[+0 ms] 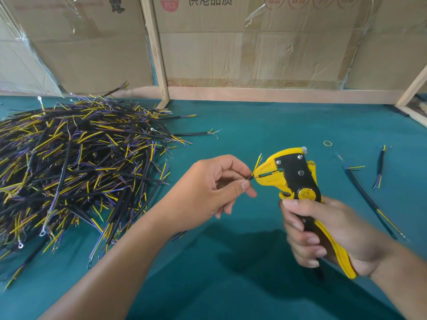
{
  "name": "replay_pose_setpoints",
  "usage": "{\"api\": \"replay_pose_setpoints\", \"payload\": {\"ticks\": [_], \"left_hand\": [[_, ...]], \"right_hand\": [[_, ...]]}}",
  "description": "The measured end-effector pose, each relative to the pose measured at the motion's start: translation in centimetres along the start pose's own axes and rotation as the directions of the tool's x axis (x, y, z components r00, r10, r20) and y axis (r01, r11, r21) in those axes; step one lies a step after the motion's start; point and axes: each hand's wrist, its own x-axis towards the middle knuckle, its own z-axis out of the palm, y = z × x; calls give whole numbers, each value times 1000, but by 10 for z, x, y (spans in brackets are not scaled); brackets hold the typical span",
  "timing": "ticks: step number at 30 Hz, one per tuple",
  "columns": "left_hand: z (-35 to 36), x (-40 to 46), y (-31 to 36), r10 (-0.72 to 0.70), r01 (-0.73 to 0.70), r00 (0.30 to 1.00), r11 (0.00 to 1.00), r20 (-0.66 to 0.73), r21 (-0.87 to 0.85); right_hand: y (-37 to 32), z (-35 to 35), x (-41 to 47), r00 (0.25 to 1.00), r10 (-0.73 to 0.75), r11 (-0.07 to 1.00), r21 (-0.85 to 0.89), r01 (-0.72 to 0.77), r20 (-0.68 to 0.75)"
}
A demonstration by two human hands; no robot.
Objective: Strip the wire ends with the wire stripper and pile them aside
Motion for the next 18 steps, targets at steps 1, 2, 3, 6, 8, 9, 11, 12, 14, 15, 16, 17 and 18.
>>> {"api": "replay_pose_setpoints", "payload": {"ticks": [1,2,3,6,8,9,11,12,14,15,16,17,18], "left_hand": [[0,0,0,1,-1,1000,1000,3,4],[0,0,0,2,-2,1000,1000,5,5],[0,0,0,3,-4,1000,1000,5,7],[0,0,-1,8,-8,1000,1000,0,13],[1,0,-1,9,-9,1000,1000,-3,9],[1,0,-1,10,-10,1000,1000,-4,8],[1,0,-1,10,-10,1000,1000,-3,10],[1,0,-2,10,-10,1000,1000,-2,13],[0,1,-3,11,-11,1000,1000,1,18],[0,1,-3,11,-11,1000,1000,3,19],[-1,1,-4,12,-12,1000,1000,5,20],[-1,1,-4,13,-13,1000,1000,8,23],[-2,1,-5,12,-13,1000,999,12,29]], "right_hand": [[-1,0,0,1000,-1,1000,-3,1,-9],[-1,0,0,1000,-3,1000,-8,2,-19],[-1,1,0,1000,-7,1000,-15,6,-30],[0,3,0,998,-21,999,-35,19,-67],[1,4,-1,997,-27,999,-44,24,-76],[1,4,-1,997,-28,999,-46,24,-76],[1,4,-1,997,-27,999,-46,24,-74],[1,4,-1,997,-26,999,-47,23,-70],[1,4,0,998,-20,999,-47,17,-66],[1,4,0,998,-17,999,-45,14,-66],[1,4,0,998,-17,999,-43,14,-64],[1,3,-1,998,-17,999,-41,14,-61],[1,3,-1,998,-17,999,-45,15,-57]]}}
